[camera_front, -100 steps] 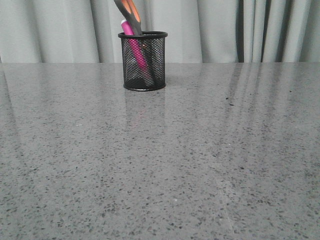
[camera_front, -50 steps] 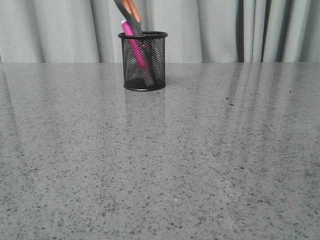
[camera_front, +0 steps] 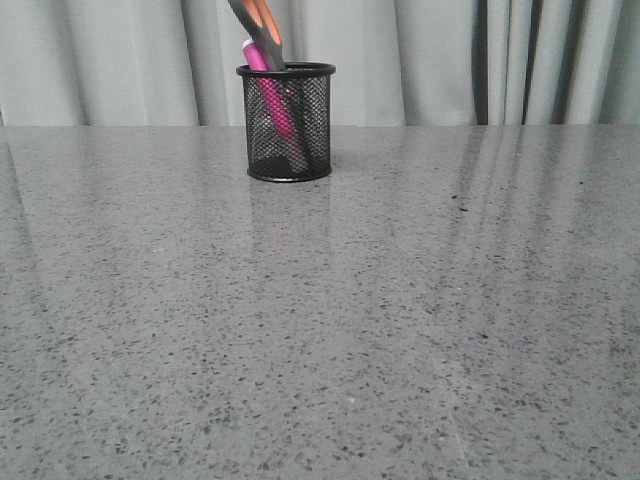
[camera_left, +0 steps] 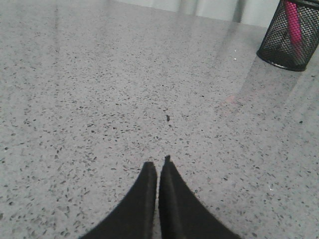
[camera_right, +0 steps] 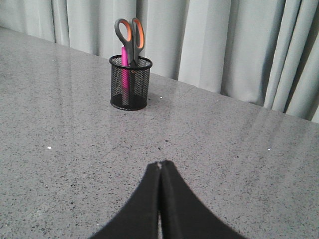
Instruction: Put pen and scissors into bin
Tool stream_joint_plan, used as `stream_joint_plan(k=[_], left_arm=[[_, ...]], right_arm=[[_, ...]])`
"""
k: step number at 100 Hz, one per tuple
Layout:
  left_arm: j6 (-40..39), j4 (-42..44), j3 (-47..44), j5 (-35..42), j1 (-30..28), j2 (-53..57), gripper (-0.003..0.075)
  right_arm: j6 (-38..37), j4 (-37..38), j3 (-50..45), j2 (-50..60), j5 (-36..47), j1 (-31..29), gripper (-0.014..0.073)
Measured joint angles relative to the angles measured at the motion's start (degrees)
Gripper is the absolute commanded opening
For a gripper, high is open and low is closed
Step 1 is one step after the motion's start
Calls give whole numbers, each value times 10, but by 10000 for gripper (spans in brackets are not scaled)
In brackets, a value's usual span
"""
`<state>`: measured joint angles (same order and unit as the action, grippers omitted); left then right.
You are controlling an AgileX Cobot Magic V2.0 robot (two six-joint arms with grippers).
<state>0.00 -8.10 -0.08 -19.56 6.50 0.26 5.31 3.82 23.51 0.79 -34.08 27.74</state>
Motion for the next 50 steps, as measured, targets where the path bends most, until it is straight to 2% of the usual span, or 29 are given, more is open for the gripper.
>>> stream_joint_plan(k=[50], left_arm=[[0, -1, 0, -1, 0, 0, -19]], right_arm=[[0, 0, -5, 0, 1, 0, -69]])
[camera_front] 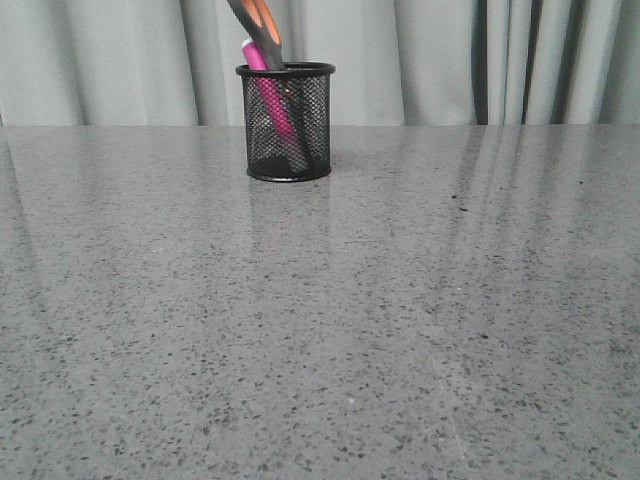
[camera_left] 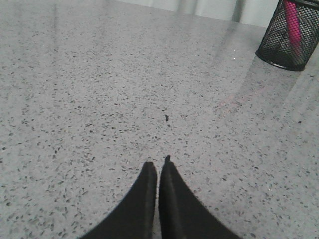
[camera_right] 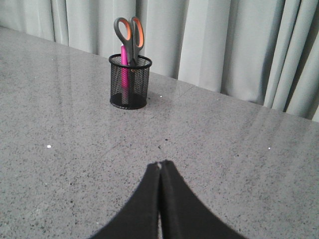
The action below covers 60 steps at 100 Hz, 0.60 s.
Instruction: Put pen and scissors into bin
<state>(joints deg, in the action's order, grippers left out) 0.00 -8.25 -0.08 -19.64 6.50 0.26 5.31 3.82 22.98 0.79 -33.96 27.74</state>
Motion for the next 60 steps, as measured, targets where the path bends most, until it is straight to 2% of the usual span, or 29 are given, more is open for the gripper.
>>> stream_joint_plan(k=[14, 26, 34, 46, 60], left_arm=[[0, 0, 0, 0, 0, 0, -19], [0, 0, 0, 0, 0, 0, -19], [0, 0, 0, 0, 0, 0, -19], [0, 0, 0, 0, 0, 0, -19], [0, -1, 0, 0, 0, 0, -19]], right_arm=[[0, 0, -43, 0, 16, -3, -69], [0, 0, -105, 0, 47, -35, -69], [0, -10, -150, 0, 112, -80, -69], [0, -34, -223, 0, 272, -160, -69], [0, -27, -236, 0, 305, -237, -69]])
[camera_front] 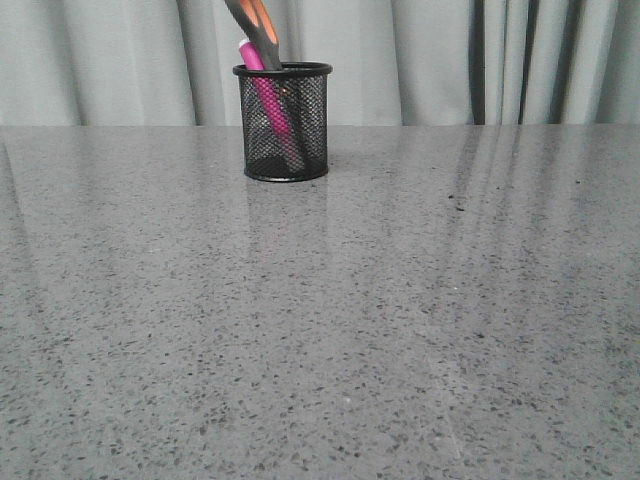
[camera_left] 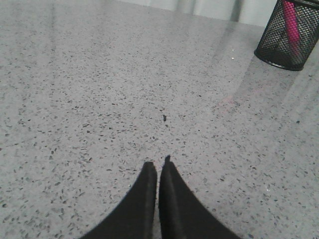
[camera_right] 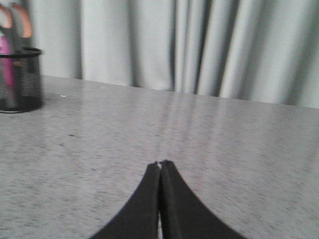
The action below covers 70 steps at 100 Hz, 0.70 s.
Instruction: Put pen and scissors into bin
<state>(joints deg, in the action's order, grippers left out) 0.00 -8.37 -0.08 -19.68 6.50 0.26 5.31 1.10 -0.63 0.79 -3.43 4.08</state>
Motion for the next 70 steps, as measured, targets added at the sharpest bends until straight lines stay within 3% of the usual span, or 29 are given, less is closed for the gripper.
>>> stream_joint_plan(k=[16, 45, 70], left_arm=[[0, 0, 0, 0, 0, 0, -19], [0, 0, 0, 0, 0, 0, -19], [0, 0, 0, 0, 0, 0, -19]], right_arm=[[0, 8, 0, 0, -48, -38, -69], [0, 9, 0, 0, -152, -41, -69], [0, 9, 1, 0, -155, -41, -69]])
